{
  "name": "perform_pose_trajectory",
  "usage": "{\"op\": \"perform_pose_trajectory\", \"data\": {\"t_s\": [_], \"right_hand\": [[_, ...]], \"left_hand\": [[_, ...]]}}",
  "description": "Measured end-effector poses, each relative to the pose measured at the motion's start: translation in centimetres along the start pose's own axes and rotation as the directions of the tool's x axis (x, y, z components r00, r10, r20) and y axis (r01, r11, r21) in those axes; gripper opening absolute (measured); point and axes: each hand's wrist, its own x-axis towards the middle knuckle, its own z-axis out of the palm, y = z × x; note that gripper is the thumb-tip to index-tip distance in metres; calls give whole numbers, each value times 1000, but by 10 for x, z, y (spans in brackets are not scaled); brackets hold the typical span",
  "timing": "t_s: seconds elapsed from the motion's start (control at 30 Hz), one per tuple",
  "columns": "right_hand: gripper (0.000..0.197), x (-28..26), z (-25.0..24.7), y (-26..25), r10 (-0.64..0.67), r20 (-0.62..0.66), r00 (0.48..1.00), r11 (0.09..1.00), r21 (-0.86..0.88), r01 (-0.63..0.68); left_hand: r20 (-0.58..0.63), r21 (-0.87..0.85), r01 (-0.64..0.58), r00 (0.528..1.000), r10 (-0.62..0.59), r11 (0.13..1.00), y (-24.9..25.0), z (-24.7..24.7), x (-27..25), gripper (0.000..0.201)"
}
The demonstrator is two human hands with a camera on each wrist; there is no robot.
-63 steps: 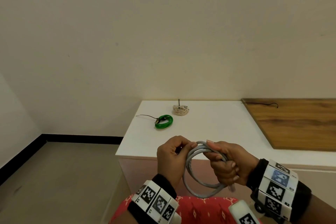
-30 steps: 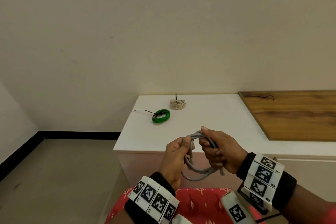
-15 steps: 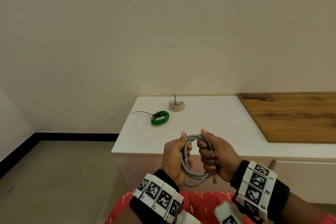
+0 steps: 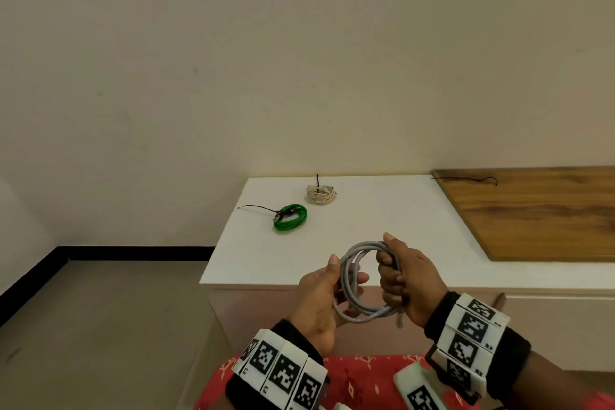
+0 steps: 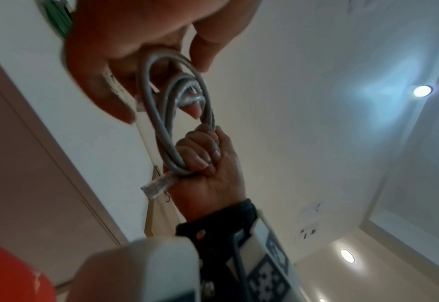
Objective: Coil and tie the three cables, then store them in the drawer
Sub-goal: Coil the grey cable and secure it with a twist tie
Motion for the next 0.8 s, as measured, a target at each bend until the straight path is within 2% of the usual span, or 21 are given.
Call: {"op": "perform_pose_trajectory", "data": {"t_s": [0.17, 0.37, 0.57, 0.8], "right_hand": [[45, 3, -1, 2, 20, -12, 1000, 999, 31, -20], [44, 9, 4, 9, 60, 22, 998, 995, 83, -62], [42, 19, 3, 13, 51, 32, 998, 984, 172, -56], [40, 40, -1, 16, 45, -5, 999, 981, 188, -43]], "left_hand": [[10, -91, 14, 1000, -13, 996, -1, 4, 7, 47], [-22, -202, 73, 997, -79, 977, -1, 7, 23, 43], [-47, -156, 77, 995, -86, 985, 1, 7, 39, 43], [-67, -100, 87, 993, -94, 991, 2, 11, 63, 44]]}}
